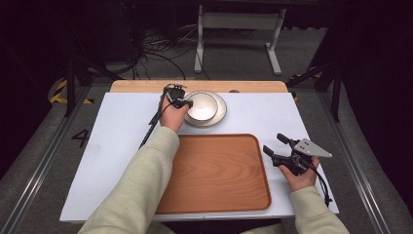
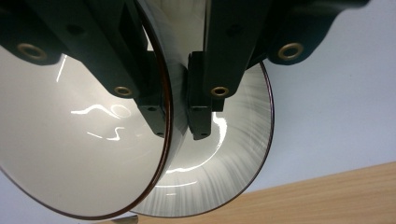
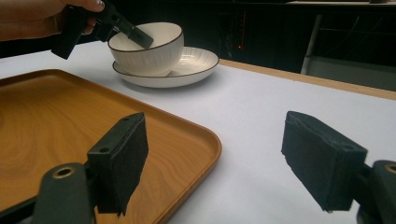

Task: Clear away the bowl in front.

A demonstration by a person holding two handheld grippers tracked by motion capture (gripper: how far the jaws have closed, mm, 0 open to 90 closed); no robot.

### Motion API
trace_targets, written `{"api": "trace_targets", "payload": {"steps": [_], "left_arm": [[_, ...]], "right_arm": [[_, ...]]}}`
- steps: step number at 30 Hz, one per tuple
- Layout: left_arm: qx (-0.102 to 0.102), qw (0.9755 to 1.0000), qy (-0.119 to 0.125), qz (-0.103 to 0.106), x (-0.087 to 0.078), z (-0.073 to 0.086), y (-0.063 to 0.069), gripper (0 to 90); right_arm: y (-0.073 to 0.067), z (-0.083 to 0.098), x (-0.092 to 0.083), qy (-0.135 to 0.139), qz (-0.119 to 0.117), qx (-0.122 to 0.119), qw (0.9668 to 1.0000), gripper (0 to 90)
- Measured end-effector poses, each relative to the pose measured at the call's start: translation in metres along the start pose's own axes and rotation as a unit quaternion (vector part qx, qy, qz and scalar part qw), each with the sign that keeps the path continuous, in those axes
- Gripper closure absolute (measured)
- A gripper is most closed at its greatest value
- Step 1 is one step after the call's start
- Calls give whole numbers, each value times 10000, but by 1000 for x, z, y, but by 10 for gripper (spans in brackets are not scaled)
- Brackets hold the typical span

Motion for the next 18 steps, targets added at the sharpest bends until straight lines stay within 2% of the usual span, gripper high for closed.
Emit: {"api": "trace_targets", "payload": {"steps": [5, 9, 18], "left_arm": [[170, 9998, 52, -67, -6, -2, 2, 815], [136, 9999, 74, -1, -13, -4, 1, 815], [363, 9989, 222, 175, -41, -12, 6, 815]], "right_arm": [[0, 0, 0, 2, 14, -1, 10000, 236], [0, 0, 0, 1, 9, 5, 10000, 237], [0, 0, 0, -12, 2, -9, 10000, 240]]}}
Point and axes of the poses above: each handheld gripper's, and its own axes: x roughly forward along the jaws, z roughly out of its underside, y roughly to its right, the point moved 3 cm from there along x, roughly forward along the jaws, and after that the axes turned 12 degrees about -x, right-handed, at the moved point
